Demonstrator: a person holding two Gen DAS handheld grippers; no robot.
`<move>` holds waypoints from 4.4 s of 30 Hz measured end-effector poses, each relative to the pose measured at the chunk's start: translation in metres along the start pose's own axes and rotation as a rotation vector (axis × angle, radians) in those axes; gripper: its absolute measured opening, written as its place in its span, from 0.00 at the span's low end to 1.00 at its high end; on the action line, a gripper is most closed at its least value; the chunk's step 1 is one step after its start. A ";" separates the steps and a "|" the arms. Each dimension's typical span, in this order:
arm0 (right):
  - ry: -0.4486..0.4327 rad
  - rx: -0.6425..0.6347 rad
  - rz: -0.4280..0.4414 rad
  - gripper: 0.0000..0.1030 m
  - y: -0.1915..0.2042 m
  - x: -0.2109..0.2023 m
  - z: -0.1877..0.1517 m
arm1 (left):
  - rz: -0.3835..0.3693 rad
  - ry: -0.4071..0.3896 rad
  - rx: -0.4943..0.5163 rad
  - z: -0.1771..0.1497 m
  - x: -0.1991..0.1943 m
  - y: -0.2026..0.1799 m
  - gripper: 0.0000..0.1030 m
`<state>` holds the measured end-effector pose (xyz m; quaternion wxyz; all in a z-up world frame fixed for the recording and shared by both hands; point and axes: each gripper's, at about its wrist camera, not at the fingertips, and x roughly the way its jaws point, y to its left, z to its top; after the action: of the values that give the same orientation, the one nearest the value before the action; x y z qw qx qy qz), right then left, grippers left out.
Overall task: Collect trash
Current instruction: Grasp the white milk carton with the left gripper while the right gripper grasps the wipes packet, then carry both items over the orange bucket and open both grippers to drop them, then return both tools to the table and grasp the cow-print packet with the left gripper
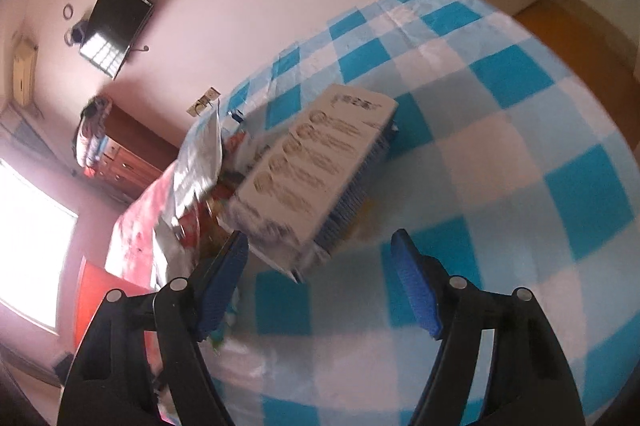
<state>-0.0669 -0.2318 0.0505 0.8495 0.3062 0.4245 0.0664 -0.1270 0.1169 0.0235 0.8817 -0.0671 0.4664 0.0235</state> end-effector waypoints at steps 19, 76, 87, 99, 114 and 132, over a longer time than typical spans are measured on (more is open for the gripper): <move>0.048 -0.638 0.086 0.82 0.148 0.019 -0.031 | 0.027 0.040 -0.045 0.010 0.013 0.004 0.72; 0.098 -0.881 0.323 0.76 0.368 -0.006 -0.063 | -0.029 -0.475 -0.237 0.088 -0.175 0.126 0.63; 0.271 -0.906 0.429 0.78 0.460 0.062 -0.118 | 0.172 -0.424 -0.378 0.092 -0.158 0.218 0.63; 0.142 -0.850 0.434 0.85 0.439 0.055 -0.116 | 0.195 -0.453 -0.390 0.082 -0.141 0.238 0.86; -0.117 -0.678 0.338 0.89 0.301 0.014 -0.090 | 0.136 -0.585 -0.171 0.070 -0.160 0.137 0.86; -0.363 -0.541 0.163 0.94 0.160 -0.035 -0.058 | 0.001 -0.435 0.044 0.054 -0.122 0.015 0.86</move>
<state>-0.1094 -0.0898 0.1403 0.9536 0.1094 0.2071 0.1889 -0.1531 0.1417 0.1533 0.9628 -0.0410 0.2657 0.0279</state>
